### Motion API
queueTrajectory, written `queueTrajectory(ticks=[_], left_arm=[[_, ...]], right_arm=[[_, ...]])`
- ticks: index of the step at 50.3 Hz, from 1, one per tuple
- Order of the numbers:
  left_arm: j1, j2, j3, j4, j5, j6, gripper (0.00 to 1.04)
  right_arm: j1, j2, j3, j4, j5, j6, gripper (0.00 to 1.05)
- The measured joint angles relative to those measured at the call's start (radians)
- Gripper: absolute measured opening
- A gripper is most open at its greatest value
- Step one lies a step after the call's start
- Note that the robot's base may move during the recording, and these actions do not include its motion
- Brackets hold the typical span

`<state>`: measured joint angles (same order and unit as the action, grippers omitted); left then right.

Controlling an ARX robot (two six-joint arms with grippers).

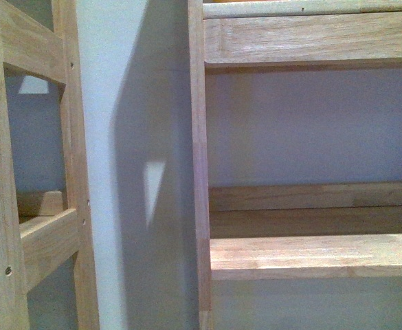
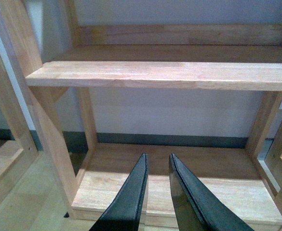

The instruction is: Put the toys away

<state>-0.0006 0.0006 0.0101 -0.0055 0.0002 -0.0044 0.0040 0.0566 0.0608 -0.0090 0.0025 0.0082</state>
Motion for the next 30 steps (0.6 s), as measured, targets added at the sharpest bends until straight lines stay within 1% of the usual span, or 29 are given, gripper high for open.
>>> queueTrajectory(ticks=[12,27,30], left_arm=[[0.0,0.0,0.0,0.0,0.0,0.0,0.99],[0.0,0.0,0.0,0.0,0.0,0.0,0.99],[0.0,0.0,0.0,0.0,0.0,0.0,0.99]], right_arm=[[0.0,-0.045,-0.047,0.004,-0.001,-0.001,0.18],[-0.001,-0.05,-0.047,0.005,-0.001,-0.002,0.18],[-0.001,-0.05,-0.047,0.005,-0.001,-0.002,0.27]])
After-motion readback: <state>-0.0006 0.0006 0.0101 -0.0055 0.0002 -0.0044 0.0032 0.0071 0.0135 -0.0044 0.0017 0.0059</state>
